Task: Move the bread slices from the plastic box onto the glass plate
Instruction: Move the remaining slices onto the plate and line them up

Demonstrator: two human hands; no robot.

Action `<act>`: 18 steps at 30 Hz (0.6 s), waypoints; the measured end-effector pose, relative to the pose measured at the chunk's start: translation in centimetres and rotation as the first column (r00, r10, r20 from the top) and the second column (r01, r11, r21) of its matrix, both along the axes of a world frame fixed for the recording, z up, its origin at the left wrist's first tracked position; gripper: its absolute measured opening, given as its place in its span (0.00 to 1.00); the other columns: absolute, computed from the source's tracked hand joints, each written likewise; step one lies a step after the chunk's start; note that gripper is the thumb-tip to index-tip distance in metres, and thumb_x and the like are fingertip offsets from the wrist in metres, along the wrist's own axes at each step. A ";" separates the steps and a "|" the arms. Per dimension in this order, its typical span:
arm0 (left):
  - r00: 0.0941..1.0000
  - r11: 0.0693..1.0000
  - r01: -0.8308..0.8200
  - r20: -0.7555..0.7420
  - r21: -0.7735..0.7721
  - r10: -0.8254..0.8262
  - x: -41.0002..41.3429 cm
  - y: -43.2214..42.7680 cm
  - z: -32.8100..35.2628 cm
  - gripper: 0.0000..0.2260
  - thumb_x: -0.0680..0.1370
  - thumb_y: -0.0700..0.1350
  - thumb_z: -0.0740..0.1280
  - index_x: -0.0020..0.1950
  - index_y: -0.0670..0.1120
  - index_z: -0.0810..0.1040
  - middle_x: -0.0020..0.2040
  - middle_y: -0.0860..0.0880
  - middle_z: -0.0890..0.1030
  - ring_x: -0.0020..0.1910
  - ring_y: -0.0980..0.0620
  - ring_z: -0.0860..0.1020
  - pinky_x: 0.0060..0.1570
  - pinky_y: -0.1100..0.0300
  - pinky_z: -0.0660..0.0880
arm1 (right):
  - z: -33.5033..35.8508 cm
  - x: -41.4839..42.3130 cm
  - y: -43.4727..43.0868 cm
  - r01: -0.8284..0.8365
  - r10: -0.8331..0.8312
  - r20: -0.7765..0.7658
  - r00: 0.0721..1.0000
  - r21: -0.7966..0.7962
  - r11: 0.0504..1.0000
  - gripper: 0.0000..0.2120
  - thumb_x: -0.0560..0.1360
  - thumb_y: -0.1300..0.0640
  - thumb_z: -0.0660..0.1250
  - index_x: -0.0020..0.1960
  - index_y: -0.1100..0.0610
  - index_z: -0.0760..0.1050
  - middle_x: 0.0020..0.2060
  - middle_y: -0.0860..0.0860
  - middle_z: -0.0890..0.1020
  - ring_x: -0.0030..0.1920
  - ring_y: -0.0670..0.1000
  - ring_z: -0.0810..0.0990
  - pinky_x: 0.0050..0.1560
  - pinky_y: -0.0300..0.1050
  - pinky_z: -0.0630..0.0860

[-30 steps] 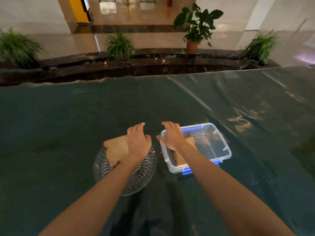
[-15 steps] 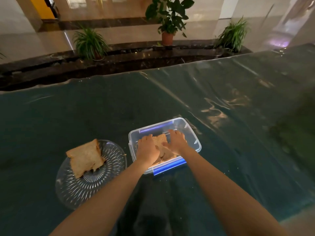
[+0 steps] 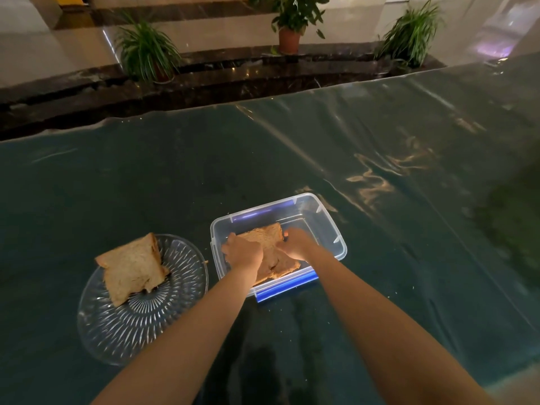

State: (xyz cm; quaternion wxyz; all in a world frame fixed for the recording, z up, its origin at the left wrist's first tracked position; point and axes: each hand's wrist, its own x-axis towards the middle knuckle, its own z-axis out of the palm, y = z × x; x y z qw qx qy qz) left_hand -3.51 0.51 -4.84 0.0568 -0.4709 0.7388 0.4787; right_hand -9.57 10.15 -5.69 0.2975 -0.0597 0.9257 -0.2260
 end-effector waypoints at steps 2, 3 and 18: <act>0.999 0.999 -0.032 0.015 -0.013 0.032 0.0 -0.2 -0.3 0.26 0.80 0.39 0.58 0.78 0.43 0.54 0.77 0.41 0.59 0.72 0.40 0.65 0.68 0.53 0.68 | -0.1 0.0 -0.4 0.017 -0.017 0.019 1.000 -0.009 1.000 0.16 0.79 0.54 0.59 0.64 0.59 0.70 0.62 0.58 0.77 0.62 0.57 0.76 0.64 0.47 0.72; 0.999 1.000 -0.024 0.036 -0.001 0.025 -0.1 -0.4 -0.6 0.24 0.80 0.39 0.57 0.77 0.42 0.57 0.76 0.40 0.62 0.71 0.41 0.67 0.67 0.53 0.69 | -0.2 0.0 -0.6 0.032 -0.032 0.028 0.999 -0.007 0.999 0.17 0.80 0.53 0.58 0.65 0.59 0.69 0.64 0.58 0.76 0.63 0.58 0.75 0.66 0.48 0.72; 1.000 0.962 -0.007 -0.014 0.273 0.011 0.0 -1.5 -1.0 0.14 0.82 0.43 0.57 0.63 0.40 0.75 0.47 0.43 0.77 0.42 0.50 0.74 0.47 0.58 0.75 | -0.6 -0.4 -0.2 0.287 -0.267 0.162 0.950 -0.121 0.950 0.13 0.77 0.54 0.63 0.59 0.59 0.73 0.57 0.57 0.79 0.55 0.54 0.78 0.56 0.44 0.75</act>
